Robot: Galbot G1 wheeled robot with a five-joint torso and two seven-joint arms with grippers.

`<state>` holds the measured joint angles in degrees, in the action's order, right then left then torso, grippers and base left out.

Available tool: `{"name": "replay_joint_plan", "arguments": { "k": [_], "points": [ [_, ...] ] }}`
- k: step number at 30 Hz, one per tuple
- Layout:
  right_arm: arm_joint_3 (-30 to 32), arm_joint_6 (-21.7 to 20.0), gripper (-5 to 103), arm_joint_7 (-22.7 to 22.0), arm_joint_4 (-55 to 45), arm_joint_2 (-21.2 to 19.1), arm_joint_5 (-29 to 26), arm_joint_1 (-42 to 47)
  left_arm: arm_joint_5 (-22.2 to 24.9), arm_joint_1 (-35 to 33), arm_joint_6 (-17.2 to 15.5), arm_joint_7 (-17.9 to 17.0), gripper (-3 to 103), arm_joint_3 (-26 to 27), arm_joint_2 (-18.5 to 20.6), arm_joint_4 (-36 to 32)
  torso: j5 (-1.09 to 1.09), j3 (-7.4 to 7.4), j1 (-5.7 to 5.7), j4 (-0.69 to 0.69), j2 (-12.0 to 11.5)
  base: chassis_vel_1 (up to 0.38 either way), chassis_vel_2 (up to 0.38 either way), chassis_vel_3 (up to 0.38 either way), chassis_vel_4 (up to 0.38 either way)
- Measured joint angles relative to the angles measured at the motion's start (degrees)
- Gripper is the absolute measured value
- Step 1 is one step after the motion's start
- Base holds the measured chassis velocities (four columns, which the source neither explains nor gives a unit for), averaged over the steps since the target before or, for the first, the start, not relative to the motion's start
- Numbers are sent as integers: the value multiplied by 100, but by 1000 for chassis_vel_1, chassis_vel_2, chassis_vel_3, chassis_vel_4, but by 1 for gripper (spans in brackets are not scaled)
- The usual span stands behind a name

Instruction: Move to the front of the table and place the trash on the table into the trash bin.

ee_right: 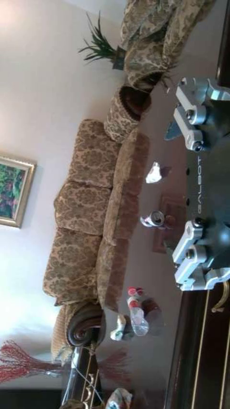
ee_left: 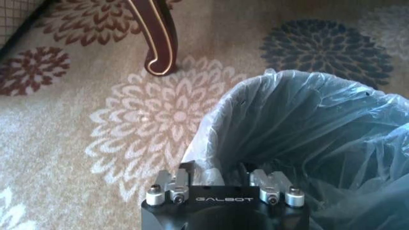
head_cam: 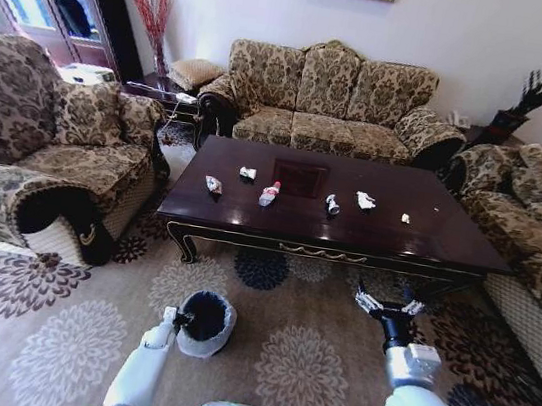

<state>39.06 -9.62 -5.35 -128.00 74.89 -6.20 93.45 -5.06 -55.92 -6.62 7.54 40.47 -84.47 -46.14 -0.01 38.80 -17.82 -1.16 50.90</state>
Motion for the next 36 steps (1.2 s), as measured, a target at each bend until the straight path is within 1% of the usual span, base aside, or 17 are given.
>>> {"name": "replay_joint_plan", "arguments": {
  "k": [1, 2, 3, 5, 6, 7, 9, 11, 12, 13, 14, 15, 16, 36],
  "points": [
    [-2, 12, 100, 0, 17, 1, 24, -12, 0, -4, 0, 1, 43, 5, -9, 0, 0, 0, 0, 0, 0, 0, 0, 0, 0],
    [-2, 12, 100, 0, 17, 1, 24, -12, 0, -4, 0, 1, 43, 5, -9, 0, 0, 0, 0, 0, 0, 0, 0, 0, 0],
    [-5, 27, 100, 1, 35, -1, 53, -41, 0, -15, 0, 3, 37, 13, -21, 0, 0, 0, 0, 0, 0, 0, 0, 0, 0],
    [-7, 28, 100, 1, 36, -5, 58, -56, -4, -23, 1, 3, 37, 21, -31, 0, 0, 0, 0, 0, 0, 0, 0, 0, 0],
    [-9, 28, 100, 1, 36, -12, 58, -79, -14, -37, 2, 1, 26, 36, -41, 0, 1, 0, 0, 0, 0, 0, 0, 0, 0],
    [-9, 28, 100, -2, 35, -20, 58, -97, -17, -56, 1, 0, 21, 47, -43, -2, 2, 0, 0, -1, 0, 0, 0, 0, 0],
    [-9, 28, 100, -7, 34, -24, 58, -112, -16, -68, 2, 0, 21, 53, -43, -2, 2, 0, 0, -1, 0, 0, 0, 0, 0],
    [0, 28, 100, -33, 35, -25, 62, -169, -8, -89, 3, 22, 11, 82, -37, 7, 0, 0, 0, -1, 0, 0, 0, 0, 0],
    [0, 28, 100, -33, 35, -25, 62, -169, -8, -89, 3, 22, 11, 82, -37, 7, 0, 0, 0, -1, 0, 0, 0, 0, 0],
    [2, 28, 100, -40, 35, -24, 62, -185, 11, -95, 16, 46, 5, 91, -43, 16, -3, 0, 0, 0, 0, 0, 0, 0, 0],
    [3, 28, 100, -41, 35, -23, 61, -190, 22, -97, 26, 56, 3, 92, -48, 21, -3, 0, 0, 1, 0, 0, 0, 0, 0],
    [3, 28, 100, -42, 35, -23, 60, -191, 28, -97, 27, 45, 1, 95, -50, 23, -5, 0, 0, 1, 0, 0, 0, 0, 0],
    [5, 28, 100, -44, 35, -23, 60, -192, 32, -98, 30, 54, 0, 99, -47, 24, 2, 0, 0, 0, 0, 0, 0, 0, 0],
    [9, 34, 100, -47, 24, -20, 56, -192, 38, -100, 39, 48, 0, 101, -47, 24, 0, 0, 0, 0, 1, 0, 0, 0, 0]
  ]
}}
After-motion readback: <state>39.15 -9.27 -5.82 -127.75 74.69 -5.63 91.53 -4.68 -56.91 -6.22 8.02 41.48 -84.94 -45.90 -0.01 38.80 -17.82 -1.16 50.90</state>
